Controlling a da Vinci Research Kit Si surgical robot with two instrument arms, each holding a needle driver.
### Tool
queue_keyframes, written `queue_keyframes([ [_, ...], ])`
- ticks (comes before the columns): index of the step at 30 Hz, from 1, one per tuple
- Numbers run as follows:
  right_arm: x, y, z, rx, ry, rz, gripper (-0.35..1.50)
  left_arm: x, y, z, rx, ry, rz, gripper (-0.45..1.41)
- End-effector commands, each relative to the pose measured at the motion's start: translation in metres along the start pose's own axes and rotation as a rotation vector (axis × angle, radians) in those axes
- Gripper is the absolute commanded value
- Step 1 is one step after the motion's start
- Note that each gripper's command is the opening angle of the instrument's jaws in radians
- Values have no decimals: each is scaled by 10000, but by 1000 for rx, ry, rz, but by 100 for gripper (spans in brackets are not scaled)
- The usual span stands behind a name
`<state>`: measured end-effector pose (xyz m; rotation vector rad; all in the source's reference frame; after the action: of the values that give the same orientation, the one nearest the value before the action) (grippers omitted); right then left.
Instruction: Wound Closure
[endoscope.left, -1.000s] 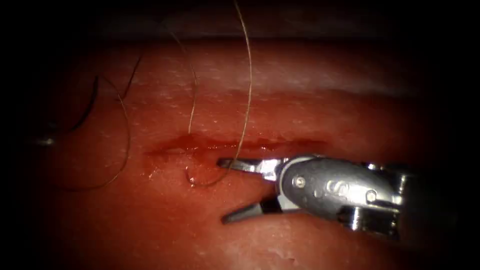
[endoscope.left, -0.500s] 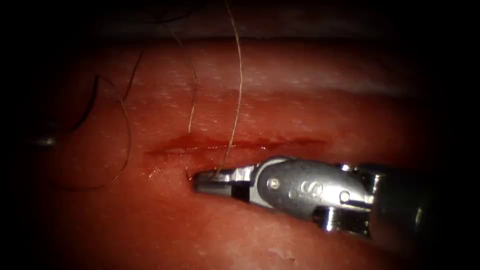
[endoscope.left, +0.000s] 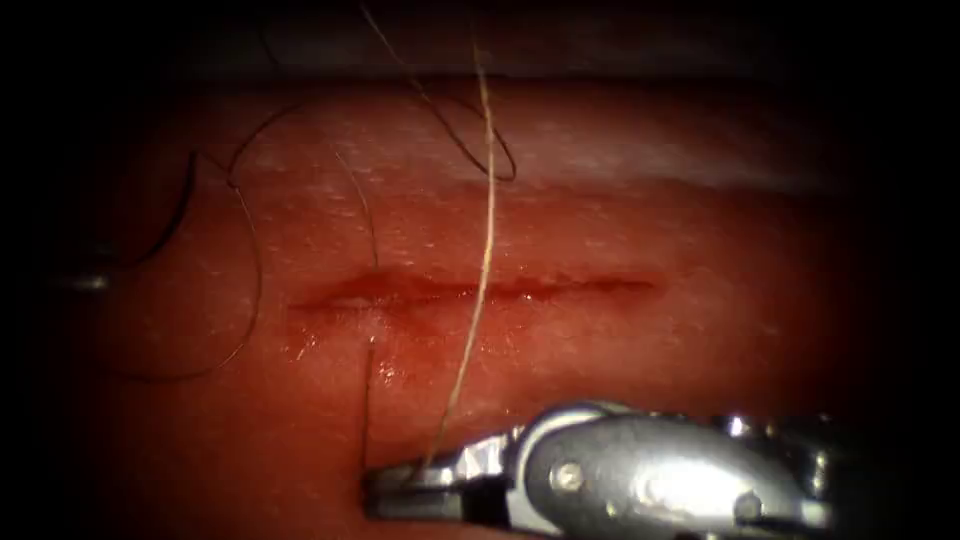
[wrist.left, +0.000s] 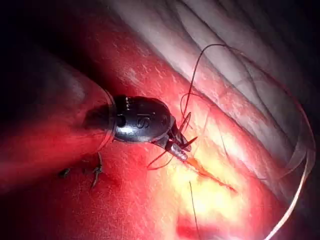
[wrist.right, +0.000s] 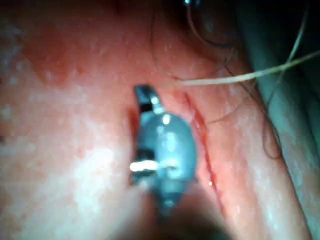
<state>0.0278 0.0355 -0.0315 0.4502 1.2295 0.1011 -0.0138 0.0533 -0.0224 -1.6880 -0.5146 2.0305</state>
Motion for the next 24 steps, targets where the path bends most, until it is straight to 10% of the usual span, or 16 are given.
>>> queue_keyframes([
  [1,12,-11,10,40,-1,-8,-35,-5,-4,6,-1,1,1,-35],
  [14,75,-91,17,246,34,-62,-35,-6,-4,4,-3,1,1,-35],
  [16,78,-94,14,256,54,-71,7,-6,-4,4,-3,1,1,-35],
  [18,81,-88,7,163,55,-68,108,-7,-4,6,-1,1,-4,-35],
  [24,65,-51,-15,13,32,-52,115,-7,-4,6,0,1,-4,-35],
])
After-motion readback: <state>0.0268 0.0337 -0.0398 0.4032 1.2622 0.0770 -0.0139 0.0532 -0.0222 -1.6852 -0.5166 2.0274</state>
